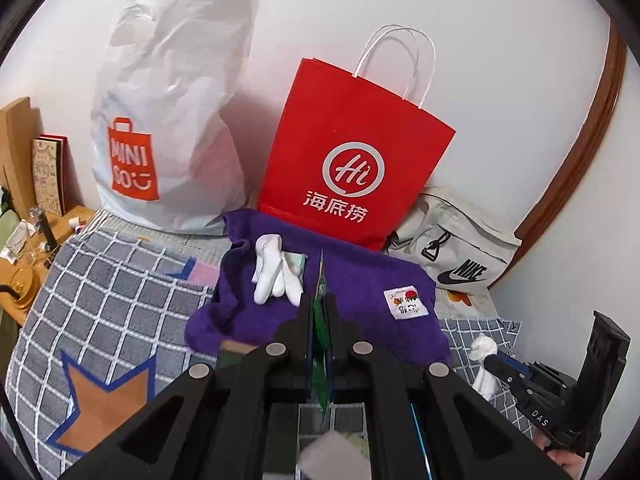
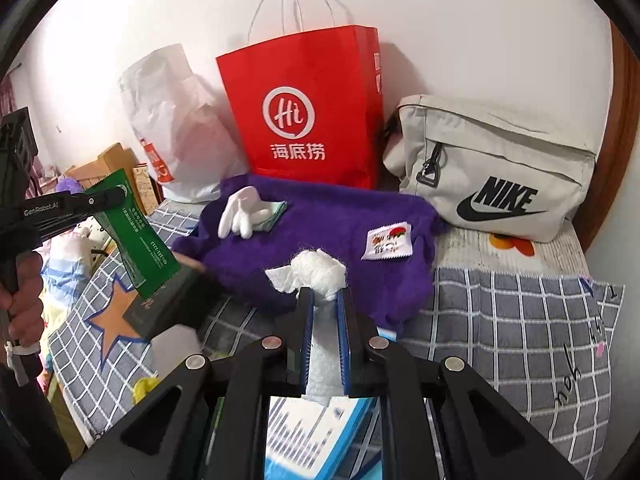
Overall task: Organize soft objects
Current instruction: 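Place the green packet on the purple towel with the left tool while the right tool drops the tissue there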
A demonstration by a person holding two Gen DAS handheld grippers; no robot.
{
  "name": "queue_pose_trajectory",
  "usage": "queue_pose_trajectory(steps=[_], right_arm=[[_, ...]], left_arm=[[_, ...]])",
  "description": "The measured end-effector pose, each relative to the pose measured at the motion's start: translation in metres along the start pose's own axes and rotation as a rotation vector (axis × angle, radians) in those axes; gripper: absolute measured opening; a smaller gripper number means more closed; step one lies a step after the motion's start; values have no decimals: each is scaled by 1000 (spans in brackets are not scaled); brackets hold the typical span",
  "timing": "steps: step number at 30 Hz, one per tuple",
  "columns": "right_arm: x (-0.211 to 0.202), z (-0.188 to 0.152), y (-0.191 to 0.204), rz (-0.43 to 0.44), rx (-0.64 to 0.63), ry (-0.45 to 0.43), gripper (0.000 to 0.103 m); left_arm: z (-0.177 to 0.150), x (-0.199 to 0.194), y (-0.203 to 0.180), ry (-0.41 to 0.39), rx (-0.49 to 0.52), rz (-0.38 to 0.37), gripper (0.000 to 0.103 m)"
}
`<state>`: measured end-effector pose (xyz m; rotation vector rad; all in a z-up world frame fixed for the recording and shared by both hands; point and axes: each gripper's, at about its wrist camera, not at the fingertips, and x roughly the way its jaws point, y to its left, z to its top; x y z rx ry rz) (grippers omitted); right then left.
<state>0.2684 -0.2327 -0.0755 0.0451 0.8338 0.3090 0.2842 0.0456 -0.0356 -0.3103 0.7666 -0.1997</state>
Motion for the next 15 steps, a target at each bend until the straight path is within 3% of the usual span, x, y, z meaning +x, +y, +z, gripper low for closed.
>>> queue_pose_trajectory(steps=[15], right_arm=[[64, 37, -30, -3, 3, 40, 12]], left_arm=[[18, 68, 2, 33, -43, -21, 5]])
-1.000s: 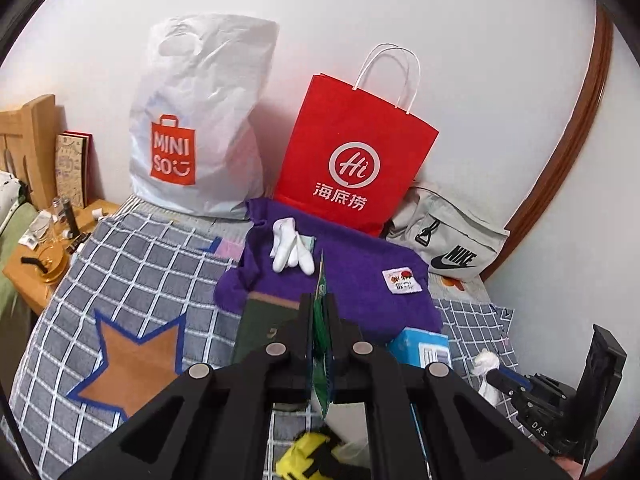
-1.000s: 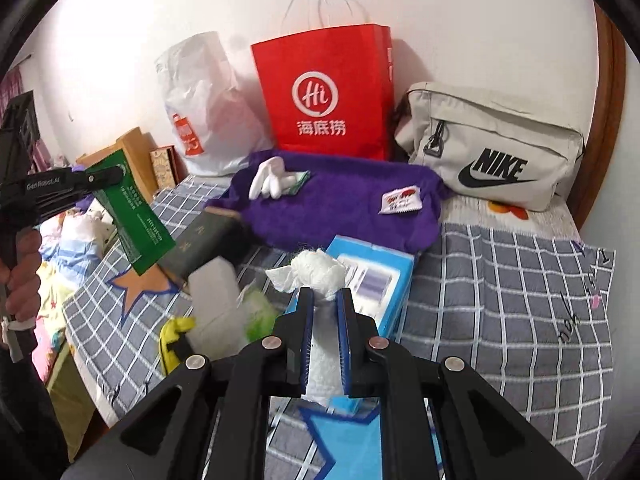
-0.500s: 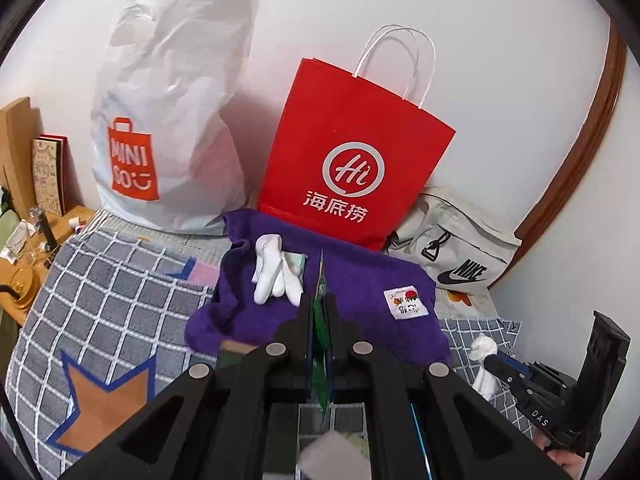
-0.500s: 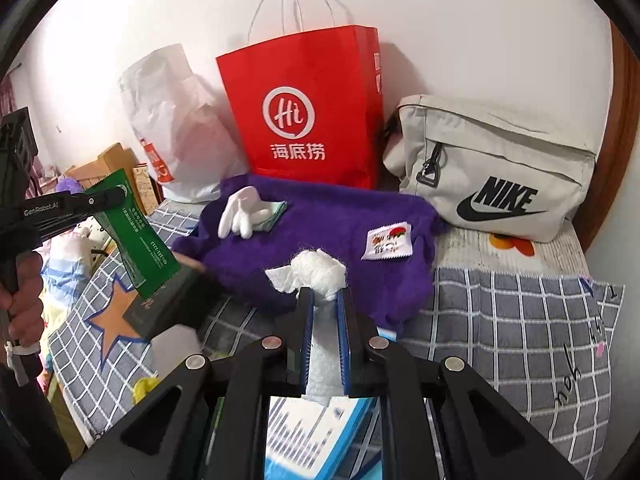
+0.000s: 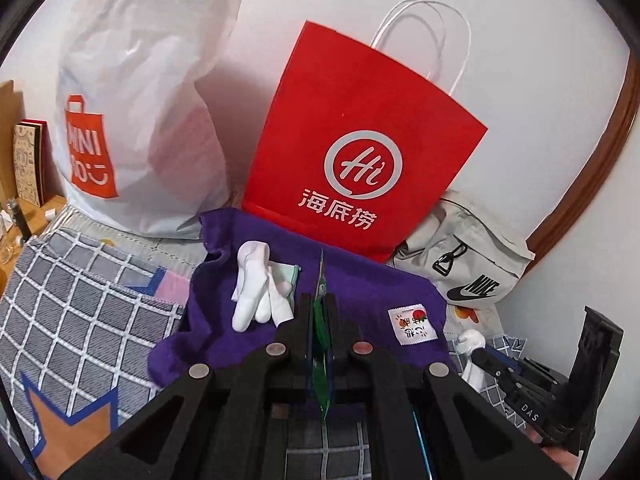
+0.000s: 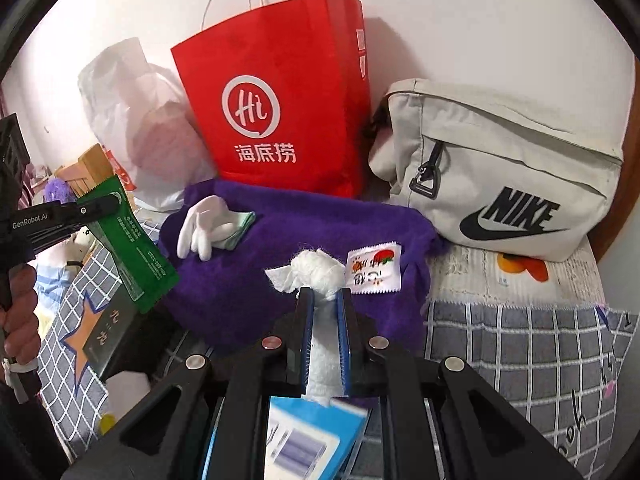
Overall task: Organize soft objects
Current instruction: 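Place the green packet on the purple towel with the left tool while the right tool drops the tissue there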
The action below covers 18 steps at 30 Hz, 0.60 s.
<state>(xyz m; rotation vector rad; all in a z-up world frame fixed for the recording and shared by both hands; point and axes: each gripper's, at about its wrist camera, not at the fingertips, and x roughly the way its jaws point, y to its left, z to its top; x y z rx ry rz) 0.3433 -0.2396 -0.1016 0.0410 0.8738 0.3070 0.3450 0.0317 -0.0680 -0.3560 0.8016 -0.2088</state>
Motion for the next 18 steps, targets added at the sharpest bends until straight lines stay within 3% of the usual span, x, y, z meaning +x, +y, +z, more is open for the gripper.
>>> queue_pose_trajectory(steps=[10, 18], right_arm=[[47, 6, -8, 2, -11, 65, 12], [75, -1, -17, 2, -3, 113, 12]], left_arm=[[2, 41, 5, 55, -21, -33, 5], [-3, 69, 28, 144, -43, 45, 5]])
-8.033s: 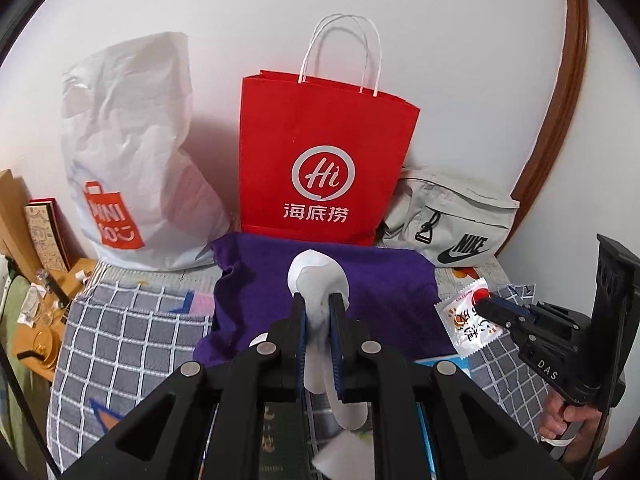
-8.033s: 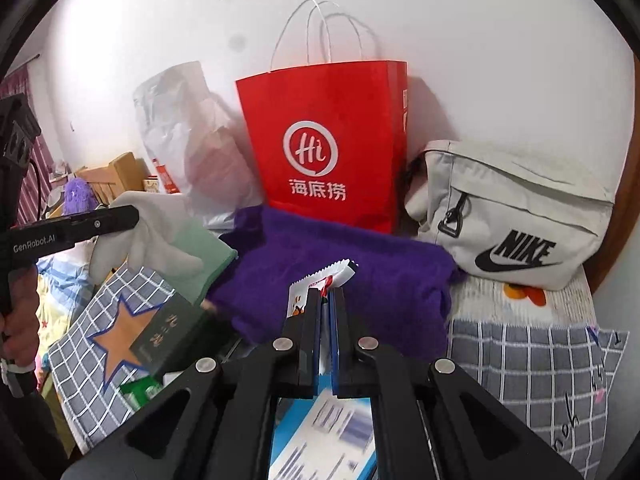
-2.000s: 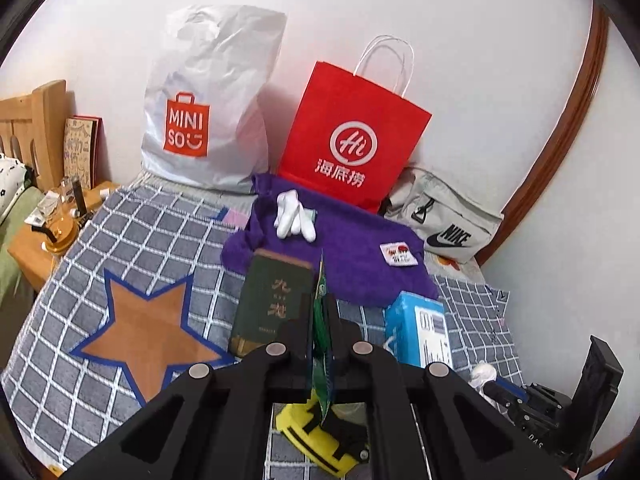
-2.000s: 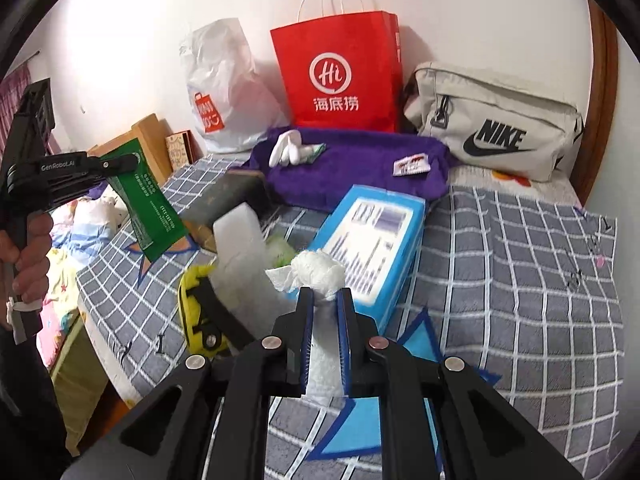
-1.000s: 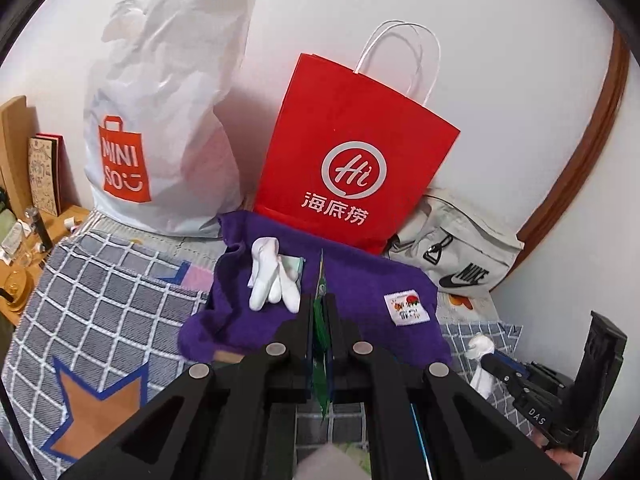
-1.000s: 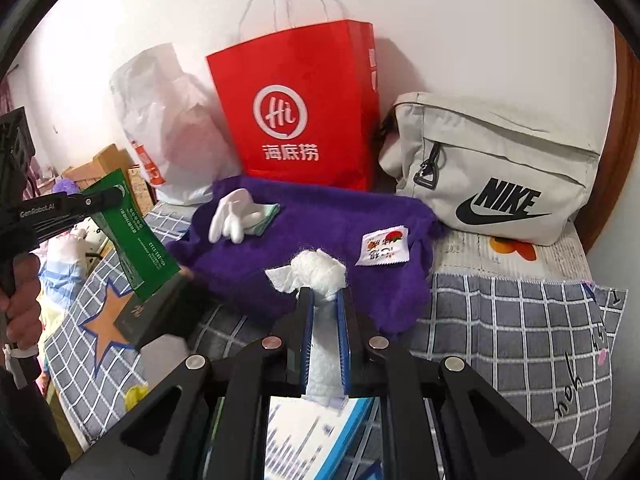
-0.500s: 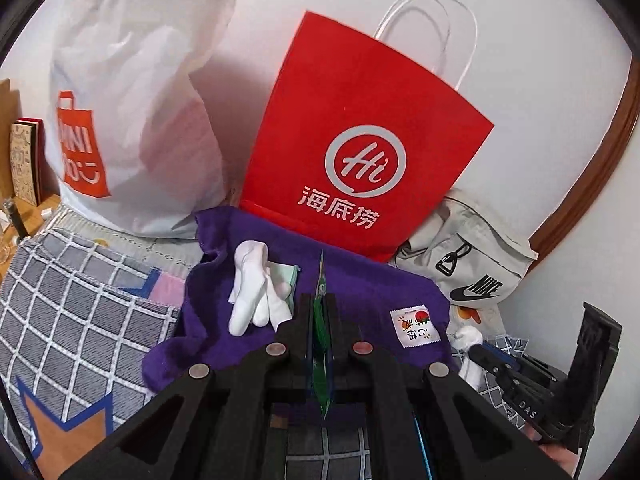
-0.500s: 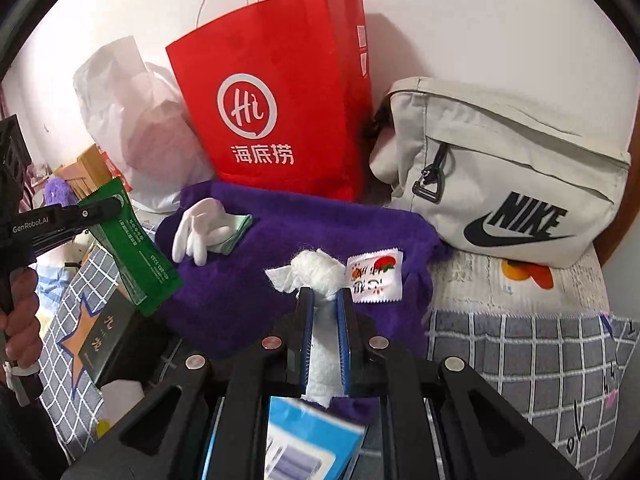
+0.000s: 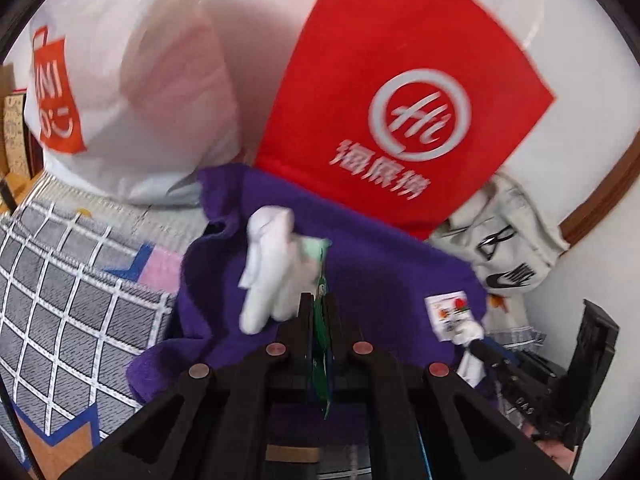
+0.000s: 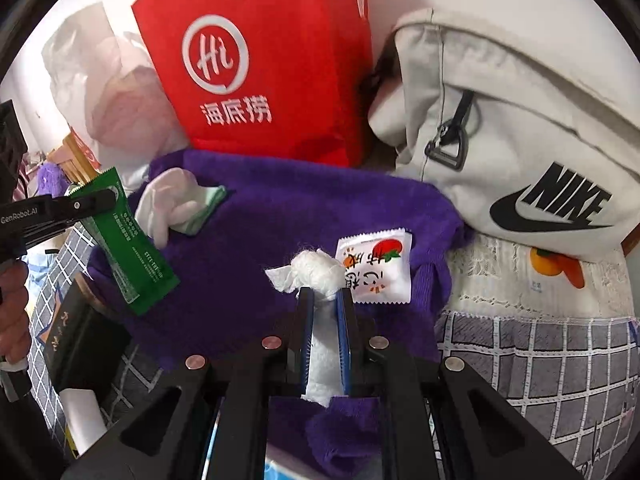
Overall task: Organize soft objects
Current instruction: 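Place the green packet on the purple towel with the left tool while the right tool drops the tissue there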
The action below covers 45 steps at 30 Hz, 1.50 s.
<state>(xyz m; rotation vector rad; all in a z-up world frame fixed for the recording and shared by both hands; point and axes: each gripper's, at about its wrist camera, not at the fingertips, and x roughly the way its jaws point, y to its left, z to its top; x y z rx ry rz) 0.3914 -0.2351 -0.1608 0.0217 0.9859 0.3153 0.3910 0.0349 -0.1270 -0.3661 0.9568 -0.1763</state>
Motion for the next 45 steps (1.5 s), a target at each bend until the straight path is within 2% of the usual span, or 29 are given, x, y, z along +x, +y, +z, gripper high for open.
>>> queue_pose_trajectory(steps=[5, 13, 14, 16, 18, 19, 21, 22, 23, 25, 29, 32, 33, 35, 45], right_arm=[[15, -6, -9, 3, 10, 41, 12], [27, -6, -12, 9, 13, 66, 12], [28, -6, -12, 7, 12, 70, 14], [29, -7, -11, 5, 10, 73, 14], [28, -7, -10, 7, 6, 71, 15], [28, -6, -9, 7, 6, 70, 16], [25, -7, -9, 13, 8, 65, 21], [23, -8, -9, 12, 9, 63, 31], [20, -9, -10, 6, 11, 57, 41], [11, -10, -10, -3, 14, 39, 50], [-4, -12, -4, -22, 0, 27, 61], [-21, -17, 4, -34, -19, 13, 64], [-24, -19, 6, -34, -20, 8, 68], [-37, -26, 14, -35, -20, -20, 82], [-89, -72, 63, 47, -35, -50, 82]], left_arm=[[1, 14, 13, 65, -19, 16, 7], [6, 21, 30, 80, -55, 28, 11], [7, 21, 30, 84, -50, 34, 14], [9, 24, 30, 98, -40, 49, 28], [10, 25, 29, 110, -27, 75, 47], [10, 23, 28, 102, -17, 81, 49], [10, 20, 25, 92, -1, 82, 59], [9, 17, 24, 86, 7, 85, 60], [10, 15, 23, 80, 12, 90, 61], [9, 9, 23, 73, 16, 108, 63], [8, -5, 25, 57, 8, 111, 63], [4, -20, 25, 42, 9, 115, 63], [2, -24, 25, 39, 8, 117, 63], [-3, -34, 23, 28, 13, 119, 63], [-37, -81, 24, -11, 7, 114, 63]])
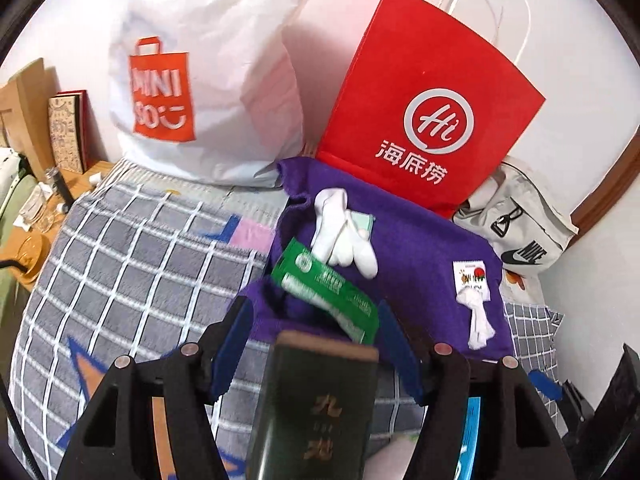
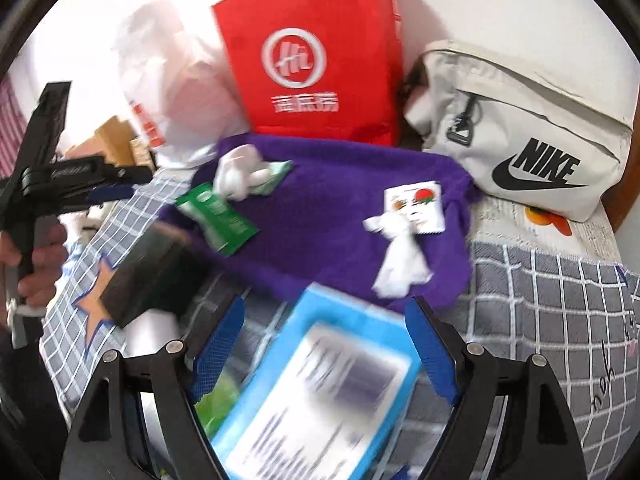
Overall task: Organize soft objects
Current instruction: 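Place the green packet on the purple towel with the left tool while the right tool drops the tissue there, then grasp the clear plastic mesh bag with the right tool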
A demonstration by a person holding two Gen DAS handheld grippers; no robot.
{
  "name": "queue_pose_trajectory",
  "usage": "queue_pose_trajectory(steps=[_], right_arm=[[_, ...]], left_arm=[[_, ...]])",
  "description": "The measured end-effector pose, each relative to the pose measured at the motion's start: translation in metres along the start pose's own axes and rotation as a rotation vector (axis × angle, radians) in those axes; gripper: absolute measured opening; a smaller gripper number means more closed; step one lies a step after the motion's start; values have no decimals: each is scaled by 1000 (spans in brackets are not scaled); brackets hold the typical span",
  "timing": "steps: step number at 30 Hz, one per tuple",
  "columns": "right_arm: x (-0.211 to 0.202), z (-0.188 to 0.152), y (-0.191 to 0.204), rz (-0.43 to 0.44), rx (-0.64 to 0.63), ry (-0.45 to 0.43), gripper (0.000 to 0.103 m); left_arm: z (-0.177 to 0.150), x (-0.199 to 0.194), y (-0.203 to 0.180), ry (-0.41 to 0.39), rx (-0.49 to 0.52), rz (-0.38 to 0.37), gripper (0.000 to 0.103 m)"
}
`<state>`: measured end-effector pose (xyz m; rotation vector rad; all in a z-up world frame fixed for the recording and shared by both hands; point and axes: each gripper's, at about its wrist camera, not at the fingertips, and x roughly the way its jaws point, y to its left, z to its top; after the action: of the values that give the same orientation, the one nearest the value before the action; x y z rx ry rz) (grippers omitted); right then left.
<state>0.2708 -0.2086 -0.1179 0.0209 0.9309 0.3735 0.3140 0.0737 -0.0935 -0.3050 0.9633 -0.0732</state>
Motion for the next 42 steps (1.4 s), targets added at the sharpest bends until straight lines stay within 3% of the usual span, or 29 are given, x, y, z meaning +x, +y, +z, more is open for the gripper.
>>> queue_pose_trajectory(steps=[6, 15, 25, 27, 28, 30, 31, 32, 36, 39, 42], right_arm=[[-21, -36, 37, 64, -49, -5, 82], [-30, -72, 96, 63, -239, 14, 82], [0, -94, 131, -117, -421, 71, 80], [1, -98, 136, -163, -455, 63, 74], [1, -99, 137, -172, -461, 62, 65], [0, -98, 134, -165, -457, 71, 44], [0, -97, 132, -144, -440, 88, 25], [2, -96, 129, -122, -418, 108, 13], [-5, -95, 120, -95, -362, 94, 5], [-20, -91, 112, -30, -278, 45, 5], [-29, -87, 107, -18, -218, -1, 5]], left_arm=[[-28, -17, 5, 8, -14, -23, 63], [-60, -41, 17, -8, -32, -28, 63], [-86, -51, 36, -3, -58, -30, 63], [-90, -51, 38, 0, -73, -48, 63], [-91, -52, 38, 2, -74, -52, 63], [-94, -53, 38, 2, -70, -55, 63], [-95, -54, 38, 1, -69, -55, 63], [-97, -55, 38, 1, -68, -56, 63], [-103, -60, 39, -3, -65, -56, 63], [-108, -62, 41, -1, -64, -42, 63], [-115, -61, 41, 13, -68, -39, 63]])
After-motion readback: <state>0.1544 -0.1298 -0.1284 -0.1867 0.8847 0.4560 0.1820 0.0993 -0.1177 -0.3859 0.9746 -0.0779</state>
